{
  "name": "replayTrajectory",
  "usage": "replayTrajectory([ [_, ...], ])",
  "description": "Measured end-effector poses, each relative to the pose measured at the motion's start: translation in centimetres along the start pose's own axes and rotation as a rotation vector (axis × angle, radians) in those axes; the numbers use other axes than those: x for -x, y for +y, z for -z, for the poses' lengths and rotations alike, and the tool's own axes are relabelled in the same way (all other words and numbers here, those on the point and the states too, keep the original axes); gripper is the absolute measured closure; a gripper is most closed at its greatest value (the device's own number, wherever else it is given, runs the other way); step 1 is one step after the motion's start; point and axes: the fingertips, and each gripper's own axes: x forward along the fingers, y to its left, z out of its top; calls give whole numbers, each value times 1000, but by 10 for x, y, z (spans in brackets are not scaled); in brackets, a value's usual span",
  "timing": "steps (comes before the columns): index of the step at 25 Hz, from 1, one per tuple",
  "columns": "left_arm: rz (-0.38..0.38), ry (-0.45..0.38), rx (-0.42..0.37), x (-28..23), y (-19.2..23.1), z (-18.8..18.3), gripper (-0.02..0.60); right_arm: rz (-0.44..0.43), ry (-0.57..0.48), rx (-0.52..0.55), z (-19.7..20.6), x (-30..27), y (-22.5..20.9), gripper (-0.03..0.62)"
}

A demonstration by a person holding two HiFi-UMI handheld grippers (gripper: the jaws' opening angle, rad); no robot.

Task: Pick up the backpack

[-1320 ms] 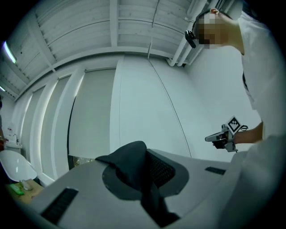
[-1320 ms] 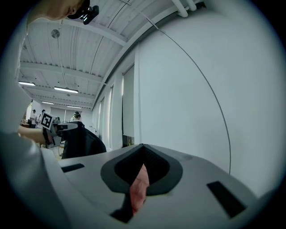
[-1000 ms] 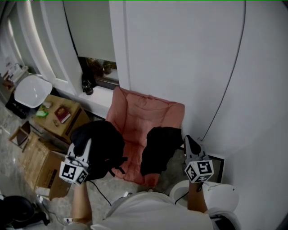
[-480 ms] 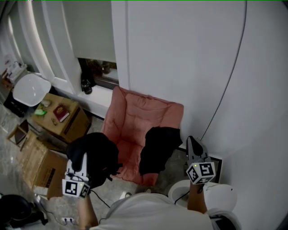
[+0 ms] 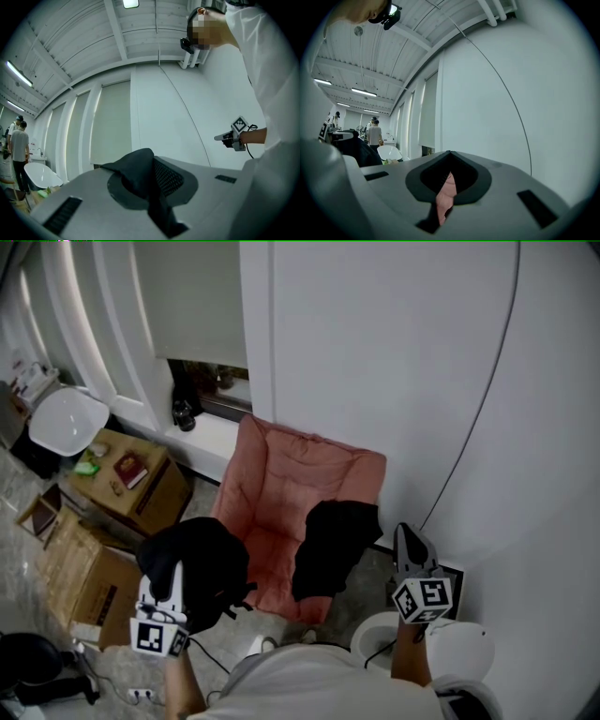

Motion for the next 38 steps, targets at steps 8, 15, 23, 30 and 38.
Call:
replayTrajectory([
  [8, 15, -18, -7, 16, 3, -3, 534, 5, -9, -7, 6, 15, 17, 572],
  [15, 11, -8, 10, 32, 9, 3, 534, 10, 3, 8, 6, 30, 34, 572],
  [23, 43, -41, 20, 63, 10, 1, 534, -11, 2, 45, 1, 51, 67, 572],
  [30, 40, 12, -8, 81, 18, 18, 534, -27, 21, 71, 11, 61, 87, 572],
  [38, 32, -9, 3, 91, 25, 17, 534, -65, 5, 107, 8, 60, 111, 572],
])
